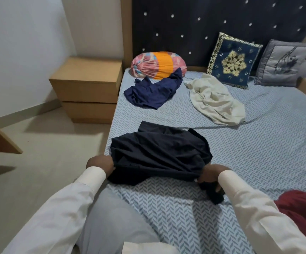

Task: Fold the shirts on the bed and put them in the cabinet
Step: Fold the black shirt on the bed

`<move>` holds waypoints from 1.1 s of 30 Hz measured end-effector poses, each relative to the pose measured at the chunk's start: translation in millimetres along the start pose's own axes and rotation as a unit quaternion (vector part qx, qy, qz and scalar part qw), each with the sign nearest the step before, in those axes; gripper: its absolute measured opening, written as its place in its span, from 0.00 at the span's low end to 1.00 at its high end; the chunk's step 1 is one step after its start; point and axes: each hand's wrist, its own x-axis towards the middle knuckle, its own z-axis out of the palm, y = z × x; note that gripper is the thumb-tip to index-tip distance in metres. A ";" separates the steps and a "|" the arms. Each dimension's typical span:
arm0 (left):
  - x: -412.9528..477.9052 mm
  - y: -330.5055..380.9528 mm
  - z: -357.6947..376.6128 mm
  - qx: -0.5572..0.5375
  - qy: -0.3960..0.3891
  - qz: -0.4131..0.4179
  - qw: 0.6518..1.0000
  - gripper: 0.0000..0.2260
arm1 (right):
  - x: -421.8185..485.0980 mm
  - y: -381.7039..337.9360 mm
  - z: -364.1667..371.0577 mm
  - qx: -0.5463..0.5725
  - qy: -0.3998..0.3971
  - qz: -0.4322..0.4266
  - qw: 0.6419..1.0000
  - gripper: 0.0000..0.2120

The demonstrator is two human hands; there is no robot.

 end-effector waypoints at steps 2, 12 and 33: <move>10.5 6.0 -8.1 -0.132 -0.055 -0.016 0.990 0.10 | -0.9 -2.8 -10.9 -0.030 0.010 0.040 0.999 0.31; 82.3 67.0 -266.3 -0.849 0.220 0.137 0.459 0.12 | -41.4 -66.3 -232.2 0.689 0.205 -0.324 0.615 0.22; 80.6 12.1 -61.8 -0.367 0.383 0.077 0.844 0.14 | 13.5 4.3 -147.1 0.069 0.476 -0.090 0.872 0.23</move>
